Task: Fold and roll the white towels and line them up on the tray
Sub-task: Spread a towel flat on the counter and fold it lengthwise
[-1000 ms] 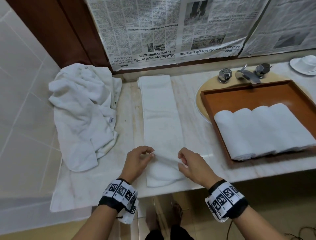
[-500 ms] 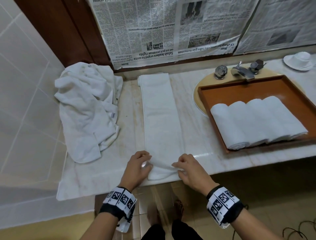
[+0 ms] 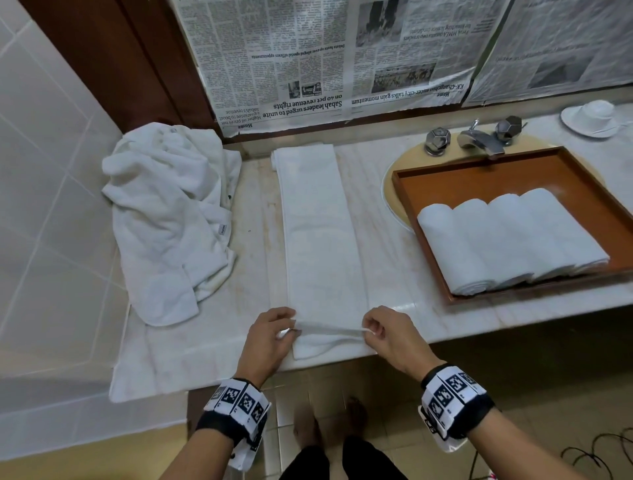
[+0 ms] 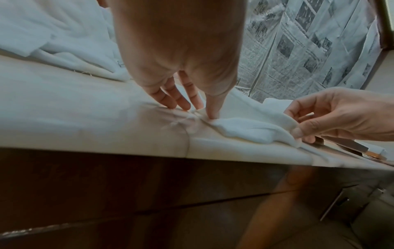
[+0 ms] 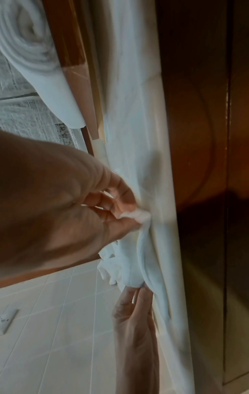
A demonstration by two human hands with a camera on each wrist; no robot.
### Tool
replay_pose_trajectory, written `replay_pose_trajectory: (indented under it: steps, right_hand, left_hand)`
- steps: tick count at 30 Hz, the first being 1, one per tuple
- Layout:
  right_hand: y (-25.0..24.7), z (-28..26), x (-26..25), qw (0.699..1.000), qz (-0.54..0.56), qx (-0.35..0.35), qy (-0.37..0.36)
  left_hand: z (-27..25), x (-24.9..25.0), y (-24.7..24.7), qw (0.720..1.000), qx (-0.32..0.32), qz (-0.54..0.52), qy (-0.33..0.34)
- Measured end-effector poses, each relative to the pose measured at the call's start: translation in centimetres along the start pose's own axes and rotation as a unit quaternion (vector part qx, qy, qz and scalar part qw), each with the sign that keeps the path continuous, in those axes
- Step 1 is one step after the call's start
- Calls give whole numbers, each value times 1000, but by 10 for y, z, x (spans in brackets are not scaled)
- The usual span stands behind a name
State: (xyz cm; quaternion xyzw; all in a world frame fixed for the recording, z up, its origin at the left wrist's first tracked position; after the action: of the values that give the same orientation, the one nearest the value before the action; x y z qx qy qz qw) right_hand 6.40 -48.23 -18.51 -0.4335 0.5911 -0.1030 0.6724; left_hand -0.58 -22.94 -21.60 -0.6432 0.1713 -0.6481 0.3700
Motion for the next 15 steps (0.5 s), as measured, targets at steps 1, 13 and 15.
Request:
replay_pose_trajectory:
  steps: [1, 13, 15]
  right_hand:
    - [1, -1, 0, 1000, 9, 6, 9]
    - [6, -10, 12, 997, 53, 1, 63]
    - [5, -9, 10, 996, 56, 8, 72]
  left_hand:
    - [-1, 0, 0, 1000, 1, -1, 1]
    - [-2, -3, 0, 999, 8, -26, -28]
    - [-1, -3, 0, 999, 5, -21, -26]
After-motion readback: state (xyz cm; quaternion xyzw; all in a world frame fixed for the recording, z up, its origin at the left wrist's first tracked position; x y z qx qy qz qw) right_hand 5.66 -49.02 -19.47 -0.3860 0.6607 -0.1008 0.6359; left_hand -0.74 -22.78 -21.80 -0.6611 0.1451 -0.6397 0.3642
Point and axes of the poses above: each hand's wrist, its own z-axis towards the middle knuckle, its own y-axis out of the palm, x = y × z, the point moved 6 cm from there along z, towards the middle knuckle, and after that the axes turned 7 degrees about x, right-handed, at the moved point
